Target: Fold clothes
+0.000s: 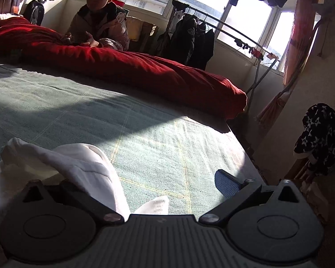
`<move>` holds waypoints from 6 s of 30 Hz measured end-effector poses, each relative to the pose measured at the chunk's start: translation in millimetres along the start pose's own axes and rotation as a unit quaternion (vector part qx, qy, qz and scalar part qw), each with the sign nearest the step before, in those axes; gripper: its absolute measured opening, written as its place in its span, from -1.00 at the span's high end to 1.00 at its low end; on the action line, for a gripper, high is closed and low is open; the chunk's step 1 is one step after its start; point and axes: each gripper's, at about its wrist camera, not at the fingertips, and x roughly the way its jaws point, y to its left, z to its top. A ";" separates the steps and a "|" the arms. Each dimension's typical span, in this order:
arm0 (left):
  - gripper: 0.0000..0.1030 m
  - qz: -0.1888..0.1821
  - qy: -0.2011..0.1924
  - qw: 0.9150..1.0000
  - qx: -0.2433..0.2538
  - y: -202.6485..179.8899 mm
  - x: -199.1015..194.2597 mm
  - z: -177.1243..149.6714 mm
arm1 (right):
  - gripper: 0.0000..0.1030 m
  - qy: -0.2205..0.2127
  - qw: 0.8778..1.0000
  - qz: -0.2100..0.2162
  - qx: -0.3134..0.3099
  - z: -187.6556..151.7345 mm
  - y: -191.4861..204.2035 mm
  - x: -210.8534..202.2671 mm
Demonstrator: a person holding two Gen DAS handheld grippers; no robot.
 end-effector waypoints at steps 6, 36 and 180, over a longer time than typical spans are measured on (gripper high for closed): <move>-0.99 -0.035 -0.016 0.999 0.002 3.2 4.2 24.3 | -1.00 -0.040 0.998 -0.051 0.014 -1.6 -29.6 -12.3; -0.99 -0.062 -0.009 0.997 0.047 -18.1 34.3 81.1 | -1.00 0.024 0.999 0.002 -0.031 2.0 -95.4 76.8; -0.99 -0.101 0.041 0.993 0.053 -61.2 70.5 84.9 | 0.95 0.211 0.917 0.193 0.276 -106.2 -316.4 197.8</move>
